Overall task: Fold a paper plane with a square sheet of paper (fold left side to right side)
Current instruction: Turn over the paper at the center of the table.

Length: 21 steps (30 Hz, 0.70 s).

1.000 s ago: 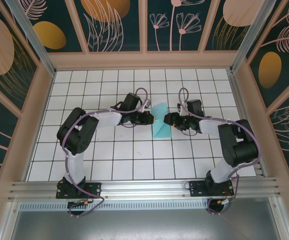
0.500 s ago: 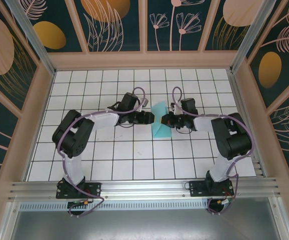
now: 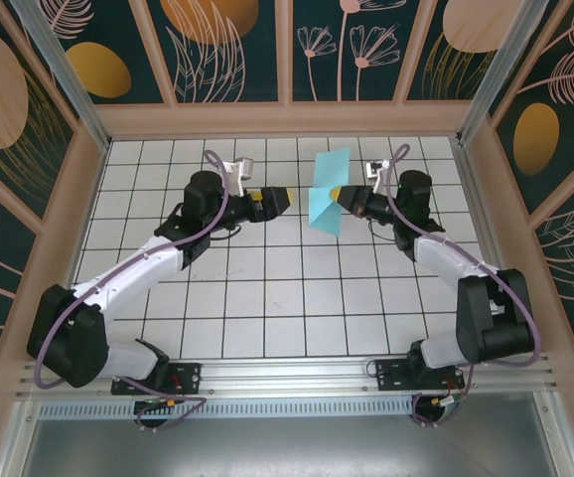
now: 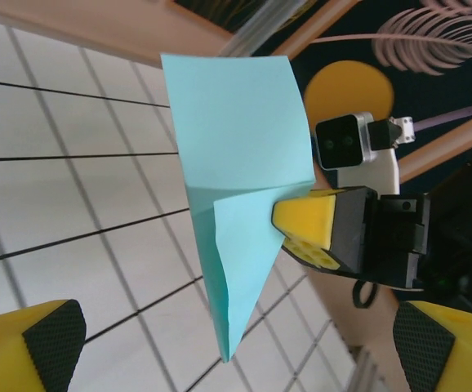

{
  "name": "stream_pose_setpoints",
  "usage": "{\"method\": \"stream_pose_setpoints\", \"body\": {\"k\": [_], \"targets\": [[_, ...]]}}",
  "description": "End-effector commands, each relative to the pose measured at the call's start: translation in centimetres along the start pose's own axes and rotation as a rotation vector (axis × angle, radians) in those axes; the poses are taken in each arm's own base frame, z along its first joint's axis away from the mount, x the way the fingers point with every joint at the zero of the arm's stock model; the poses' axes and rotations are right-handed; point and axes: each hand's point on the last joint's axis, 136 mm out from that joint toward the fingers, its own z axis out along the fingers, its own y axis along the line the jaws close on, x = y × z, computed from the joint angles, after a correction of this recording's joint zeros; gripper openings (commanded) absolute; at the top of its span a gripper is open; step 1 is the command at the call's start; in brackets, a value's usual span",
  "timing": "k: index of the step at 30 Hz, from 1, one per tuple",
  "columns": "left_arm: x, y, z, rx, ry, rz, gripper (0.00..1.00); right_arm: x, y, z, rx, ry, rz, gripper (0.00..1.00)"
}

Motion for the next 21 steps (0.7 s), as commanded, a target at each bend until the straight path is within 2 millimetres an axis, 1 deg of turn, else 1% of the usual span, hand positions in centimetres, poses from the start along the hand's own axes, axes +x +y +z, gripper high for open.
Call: {"method": "stream_pose_setpoints", "body": {"k": [1,4,7,10,12,14,17,19,21], "targets": [[-0.6,-4.2,-0.3,0.222,0.011,-0.061,0.99,-2.0,6.9,-0.6,-0.186,-0.022,-0.086,0.00],[-0.6,-6.5,-0.7,0.343,0.036,-0.071,0.99,-2.0,9.6,-0.2,-0.230,-0.008,-0.114,0.00],[-0.4,-7.1,-0.8,0.376,0.055,-0.078,0.97,-1.9,11.7,0.1,-0.270,-0.004,-0.133,0.00],[0.1,-7.9,-0.7,0.418,0.089,-0.078,0.94,-1.7,13.0,0.6,-0.294,0.001,-0.140,0.00],[0.6,-8.0,-0.4,0.424,0.112,-0.085,0.89,-1.6,13.7,1.0,-0.314,0.008,-0.144,0.00],[0.8,-8.0,-0.1,0.427,0.125,-0.089,0.85,-1.7,14.2,1.1,-0.326,0.003,-0.143,0.00],[1.3,-8.0,0.2,0.435,0.143,-0.097,0.75,-1.6,14.3,1.4,-0.331,0.008,-0.139,0.00],[1.2,-8.1,0.2,0.441,0.139,-0.096,0.68,-1.4,14.1,1.6,-0.319,0.012,-0.136,0.01],[1.2,-8.2,0.1,0.444,0.138,-0.094,0.58,-1.3,13.6,1.7,-0.302,0.015,-0.133,0.01]]}}
